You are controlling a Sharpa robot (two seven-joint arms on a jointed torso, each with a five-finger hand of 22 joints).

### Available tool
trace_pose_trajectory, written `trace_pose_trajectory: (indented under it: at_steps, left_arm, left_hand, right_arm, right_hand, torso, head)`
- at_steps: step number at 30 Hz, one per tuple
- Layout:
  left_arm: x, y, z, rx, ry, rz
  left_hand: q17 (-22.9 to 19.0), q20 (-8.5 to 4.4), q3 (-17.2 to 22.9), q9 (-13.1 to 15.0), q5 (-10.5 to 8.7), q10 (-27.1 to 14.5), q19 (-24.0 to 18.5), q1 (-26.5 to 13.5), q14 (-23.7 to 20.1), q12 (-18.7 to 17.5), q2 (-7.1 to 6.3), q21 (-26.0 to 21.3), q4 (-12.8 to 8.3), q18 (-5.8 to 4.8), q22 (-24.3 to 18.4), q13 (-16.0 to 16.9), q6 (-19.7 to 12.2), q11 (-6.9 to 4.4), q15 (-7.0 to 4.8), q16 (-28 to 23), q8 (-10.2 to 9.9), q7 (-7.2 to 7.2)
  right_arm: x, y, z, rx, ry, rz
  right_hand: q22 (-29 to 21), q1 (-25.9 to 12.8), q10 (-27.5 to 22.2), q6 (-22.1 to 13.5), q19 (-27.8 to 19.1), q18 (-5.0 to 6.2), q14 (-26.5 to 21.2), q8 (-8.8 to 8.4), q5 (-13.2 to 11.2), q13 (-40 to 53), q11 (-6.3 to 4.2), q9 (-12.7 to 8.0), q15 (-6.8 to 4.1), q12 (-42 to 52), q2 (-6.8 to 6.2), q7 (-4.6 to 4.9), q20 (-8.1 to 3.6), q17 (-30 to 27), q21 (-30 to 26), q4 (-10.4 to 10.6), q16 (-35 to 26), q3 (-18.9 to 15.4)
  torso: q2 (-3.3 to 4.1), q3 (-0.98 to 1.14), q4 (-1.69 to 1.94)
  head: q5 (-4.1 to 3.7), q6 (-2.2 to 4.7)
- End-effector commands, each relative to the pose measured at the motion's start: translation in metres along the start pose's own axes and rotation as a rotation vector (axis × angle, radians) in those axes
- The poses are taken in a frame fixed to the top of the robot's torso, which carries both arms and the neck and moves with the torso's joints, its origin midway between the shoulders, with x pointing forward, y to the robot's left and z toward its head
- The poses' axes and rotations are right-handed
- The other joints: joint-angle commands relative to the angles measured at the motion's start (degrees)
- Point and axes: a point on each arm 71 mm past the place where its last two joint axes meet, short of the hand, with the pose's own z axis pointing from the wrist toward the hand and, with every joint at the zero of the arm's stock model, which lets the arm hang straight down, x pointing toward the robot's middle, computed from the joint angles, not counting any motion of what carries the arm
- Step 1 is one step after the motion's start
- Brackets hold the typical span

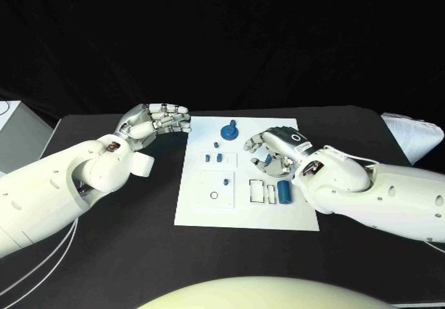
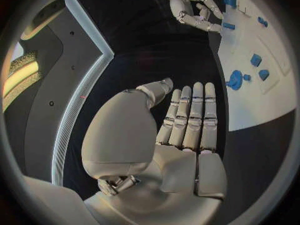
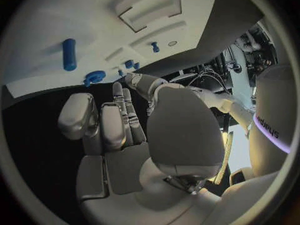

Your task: Assemble the parts on the task board

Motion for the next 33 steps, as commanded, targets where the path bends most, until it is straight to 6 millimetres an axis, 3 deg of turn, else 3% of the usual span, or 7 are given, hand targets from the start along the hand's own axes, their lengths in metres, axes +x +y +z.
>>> trace_pose_trajectory:
  at_steps: [1, 7, 13, 21, 25, 33]
  left_arm:
    - [0.001, -0.001, 0.000, 0.013, 0.015, -0.004]
    - [0.001, 0.000, 0.000, 0.012, 0.015, -0.002]
    - [0.001, 0.001, 0.000, 0.011, 0.013, -0.002]
    - [0.001, 0.001, 0.000, 0.011, 0.015, -0.002]
    - [0.001, 0.002, 0.000, 0.009, 0.014, -0.002]
    - [0.001, 0.003, -0.001, 0.007, 0.013, -0.002]
  left_hand:
    - [0.07, 0.35, -0.42, -0.06, 0.12, -0.16, 0.20, 0.40, 0.16, -0.27, -0.06, -0.26, 0.06, 0.07, -0.13, 0.02, -0.02, 0.02, 0.29, -0.35, 0.01, 0.50]
    - [0.07, 0.35, -0.42, -0.06, 0.12, -0.16, 0.20, 0.40, 0.16, -0.27, -0.06, -0.26, 0.06, 0.07, -0.13, 0.02, -0.02, 0.02, 0.29, -0.35, 0.01, 0.50]
    - [0.07, 0.35, -0.42, -0.06, 0.12, -0.16, 0.20, 0.40, 0.16, -0.27, -0.06, -0.26, 0.06, 0.07, -0.13, 0.02, -0.02, 0.02, 0.29, -0.35, 0.01, 0.50]
    - [0.07, 0.35, -0.42, -0.06, 0.12, -0.16, 0.20, 0.40, 0.16, -0.27, -0.06, -0.26, 0.06, 0.07, -0.13, 0.02, -0.02, 0.02, 0.29, -0.35, 0.01, 0.50]
    - [0.07, 0.35, -0.42, -0.06, 0.12, -0.16, 0.20, 0.40, 0.16, -0.27, -0.06, -0.26, 0.06, 0.07, -0.13, 0.02, -0.02, 0.02, 0.29, -0.35, 0.01, 0.50]
    - [0.13, 0.38, -0.46, -0.08, 0.12, -0.10, 0.23, 0.39, 0.24, -0.27, -0.07, -0.41, 0.08, 0.09, -0.24, 0.05, -0.01, 0.00, 0.29, -0.46, 0.02, 0.49]
  right_arm:
    - [-0.001, -0.012, 0.001, 0.019, 0.158, 0.080]
    - [-0.011, -0.032, 0.001, 0.048, 0.224, 0.005]
    - [-0.011, -0.041, 0.002, 0.060, 0.276, -0.099]
    - [-0.009, -0.045, 0.007, 0.072, 0.271, -0.173]
    - [-0.008, -0.045, 0.010, 0.078, 0.249, -0.190]
    - [-0.007, -0.045, 0.012, 0.082, 0.236, -0.198]
  right_hand:
    - [0.77, -0.86, -0.18, -0.58, 0.65, -0.29, 1.40, -0.37, 0.97, -0.06, -0.26, 0.08, -0.31, -0.73, -0.36, 0.02, -0.11, 0.87, 0.69, -0.26, 0.79, -2.15]
    - [1.12, -0.56, -2.37, -1.11, 0.86, -0.34, 1.49, -0.90, 1.52, -0.03, -0.14, -0.02, -0.19, -1.05, -0.11, -0.61, -0.04, 1.92, 0.81, -0.54, 1.95, -7.43]
    - [-0.14, 1.35, -4.15, -1.40, 0.52, -0.05, 1.24, -1.50, 0.50, 0.18, -0.03, -0.32, -0.09, -0.19, 0.45, -1.75, 0.08, 1.61, -0.82, 0.89, 2.10, -13.00]
    - [-0.06, 2.79, -4.04, -0.85, 0.62, -0.06, 1.14, -1.40, 0.52, 0.32, -0.06, -0.34, -0.11, 0.48, 1.15, -1.99, 0.08, 1.31, -0.88, 1.45, 2.02, -13.41]
    - [0.41, 3.65, -3.53, -0.15, 0.90, -0.16, 1.18, -1.25, 0.68, 0.39, -0.11, -0.39, -0.18, 1.10, 1.78, -1.58, 0.02, 1.42, -0.48, 2.07, 2.18, -12.09]
    - [1.29, 4.06, -2.57, 1.60, 1.35, -0.33, 1.29, -0.69, 0.73, 0.29, -0.25, -0.32, -0.30, 1.77, 1.78, -1.35, -0.10, 1.57, 0.30, 3.06, 2.49, -9.16]
  torso:
    - [-0.06, 0.05, 0.04]
    - [-0.05, 0.06, 0.15]
    - [-0.01, 0.01, 0.17]
    - [0.04, 0.01, 0.17]
    - [0.09, 0.00, 0.18]
    - [0.04, 0.05, 0.18]
  head:
    - [-0.34, 0.36]
    - [-0.57, 0.55]
    - [-0.56, 0.57]
    - [-0.56, 0.54]
    - [-0.64, 0.50]
    - [-0.58, 0.31]
